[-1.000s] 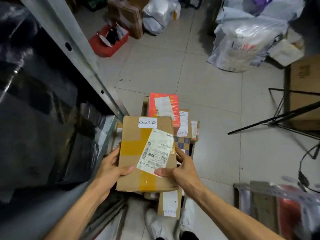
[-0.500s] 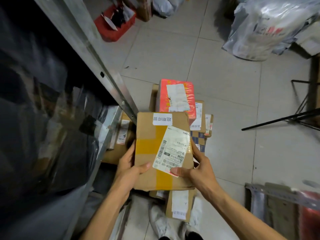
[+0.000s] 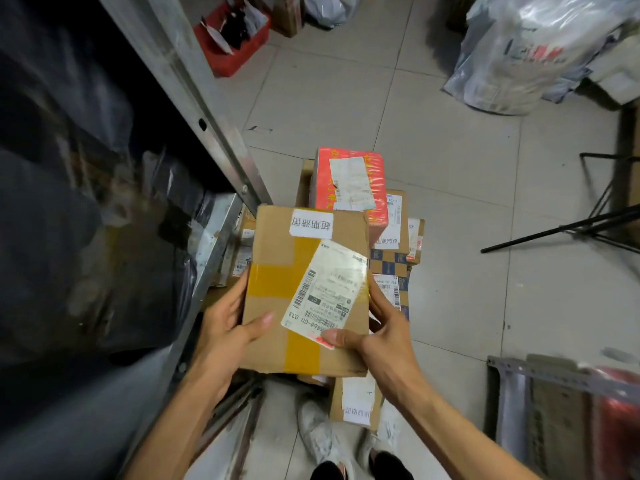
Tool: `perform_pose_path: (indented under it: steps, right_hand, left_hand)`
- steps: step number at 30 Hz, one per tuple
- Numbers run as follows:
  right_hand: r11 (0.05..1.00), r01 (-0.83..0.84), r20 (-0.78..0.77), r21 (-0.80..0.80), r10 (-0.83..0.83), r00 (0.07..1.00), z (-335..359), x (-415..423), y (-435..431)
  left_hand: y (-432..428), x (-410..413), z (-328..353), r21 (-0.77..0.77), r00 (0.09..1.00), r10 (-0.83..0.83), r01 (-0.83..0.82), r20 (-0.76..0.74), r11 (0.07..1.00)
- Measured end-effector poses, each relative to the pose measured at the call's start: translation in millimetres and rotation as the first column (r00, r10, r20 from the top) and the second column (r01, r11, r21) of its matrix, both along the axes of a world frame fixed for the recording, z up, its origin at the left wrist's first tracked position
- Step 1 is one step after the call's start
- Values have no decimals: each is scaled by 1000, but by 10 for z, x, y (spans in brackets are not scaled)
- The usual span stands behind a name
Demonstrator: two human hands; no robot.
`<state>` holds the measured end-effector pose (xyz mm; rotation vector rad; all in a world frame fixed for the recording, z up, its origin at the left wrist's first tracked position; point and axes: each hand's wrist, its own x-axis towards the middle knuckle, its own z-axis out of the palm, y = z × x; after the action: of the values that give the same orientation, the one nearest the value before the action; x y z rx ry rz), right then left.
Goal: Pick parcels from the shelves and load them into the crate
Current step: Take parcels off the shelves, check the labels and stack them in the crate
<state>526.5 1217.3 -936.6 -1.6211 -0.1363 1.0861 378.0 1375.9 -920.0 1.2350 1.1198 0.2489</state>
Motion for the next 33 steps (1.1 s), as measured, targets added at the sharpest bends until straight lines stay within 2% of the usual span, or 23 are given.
perform_pose_path:
  steps: [4,9,17,29,33]
  right_hand:
    - [997,-74,19,-6,74,997,-59,85,105]
    - [992,-100,7,-75,101,995,-106,128,-17]
    - [986,-125,-4,-107,125,992,-166,161,-90]
    - [1000,-6,-35,-24,6,999,-107,152,-124]
    - [1000,-2,13,-15,2,1000,-29,250,-312]
  left_hand:
    - [-23,24,-112,-9,1000,17,-18,-23,1000]
    - [-45,45,-132,-50,998,-46,43,-46,998]
    - [-143,104,-123,-31,996,-26,23,-89,999]
    - [-203,131,-18,-44,998,-26,24,-52,999]
    - [-351,216,25,-55,999,-40,39,-9,998]
